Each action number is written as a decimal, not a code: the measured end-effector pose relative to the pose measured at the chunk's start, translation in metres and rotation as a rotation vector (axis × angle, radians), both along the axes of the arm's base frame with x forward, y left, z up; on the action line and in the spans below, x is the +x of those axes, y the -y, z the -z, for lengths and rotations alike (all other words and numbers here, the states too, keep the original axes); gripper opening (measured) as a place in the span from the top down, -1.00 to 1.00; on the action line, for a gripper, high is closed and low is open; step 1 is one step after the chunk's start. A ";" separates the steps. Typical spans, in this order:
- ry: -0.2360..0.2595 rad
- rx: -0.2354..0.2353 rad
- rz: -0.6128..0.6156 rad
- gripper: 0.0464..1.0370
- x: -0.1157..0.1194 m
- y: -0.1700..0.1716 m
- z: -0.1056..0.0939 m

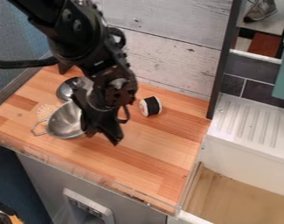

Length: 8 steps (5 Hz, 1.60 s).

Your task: Move the silver pot to the left side

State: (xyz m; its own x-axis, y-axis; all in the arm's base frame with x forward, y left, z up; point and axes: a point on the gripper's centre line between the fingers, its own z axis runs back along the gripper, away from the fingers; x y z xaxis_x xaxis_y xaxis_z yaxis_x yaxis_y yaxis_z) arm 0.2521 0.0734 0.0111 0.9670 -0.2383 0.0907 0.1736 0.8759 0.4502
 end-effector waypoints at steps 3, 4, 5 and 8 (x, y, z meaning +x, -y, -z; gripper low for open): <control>-0.077 0.002 -0.085 0.92 -0.006 -0.026 0.027; -0.106 0.003 -0.101 0.59 -0.008 -0.026 0.030; -0.097 -0.005 -0.110 0.02 -0.007 -0.025 0.030; 0.004 -0.036 -0.098 -0.94 0.003 -0.017 -0.009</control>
